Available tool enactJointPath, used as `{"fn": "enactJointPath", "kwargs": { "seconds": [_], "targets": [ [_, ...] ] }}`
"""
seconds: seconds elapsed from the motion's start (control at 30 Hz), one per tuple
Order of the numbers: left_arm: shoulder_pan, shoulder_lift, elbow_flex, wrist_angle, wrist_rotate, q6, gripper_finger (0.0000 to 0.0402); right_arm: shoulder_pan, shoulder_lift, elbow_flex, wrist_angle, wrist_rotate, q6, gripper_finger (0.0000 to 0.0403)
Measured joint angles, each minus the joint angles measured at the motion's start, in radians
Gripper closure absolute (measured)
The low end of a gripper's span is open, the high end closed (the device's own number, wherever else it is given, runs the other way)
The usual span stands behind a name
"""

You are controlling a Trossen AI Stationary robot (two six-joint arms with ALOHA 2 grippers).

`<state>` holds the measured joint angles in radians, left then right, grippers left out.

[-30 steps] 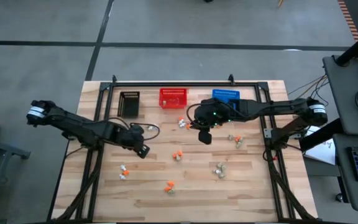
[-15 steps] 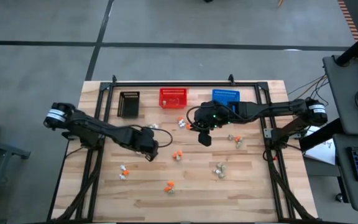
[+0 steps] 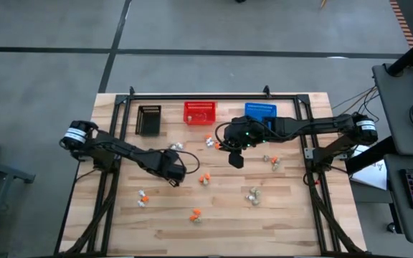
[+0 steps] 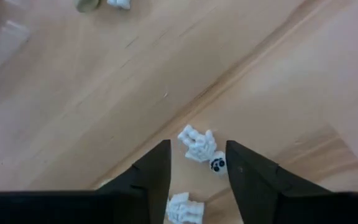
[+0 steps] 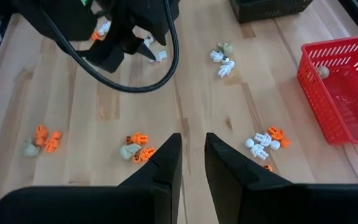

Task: Sort Halloween decoration
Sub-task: Put the white skeleton toy into the black bin

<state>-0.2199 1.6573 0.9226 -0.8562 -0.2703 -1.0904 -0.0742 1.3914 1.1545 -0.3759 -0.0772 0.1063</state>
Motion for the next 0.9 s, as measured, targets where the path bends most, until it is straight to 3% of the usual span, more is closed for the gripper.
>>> {"fn": "enactJointPath", "kwargs": {
  "seconds": [0.23,0.47,0.9],
  "targets": [
    [0.000,0.040,0.000,0.015,-0.005,0.000,0.0254,0.000,0.000,0.000,0.000,0.000,0.005,0.0344],
    [0.000,0.057,-0.001,0.059,-0.009,0.012,0.0276,0.000,0.001,0.000,0.000,0.000,0.005,0.0344],
    [-0.002,0.056,-0.001,0.079,-0.015,0.073,0.0390,0.000,0.001,0.000,0.000,0.000,-0.004,0.0344]
  ]
}}
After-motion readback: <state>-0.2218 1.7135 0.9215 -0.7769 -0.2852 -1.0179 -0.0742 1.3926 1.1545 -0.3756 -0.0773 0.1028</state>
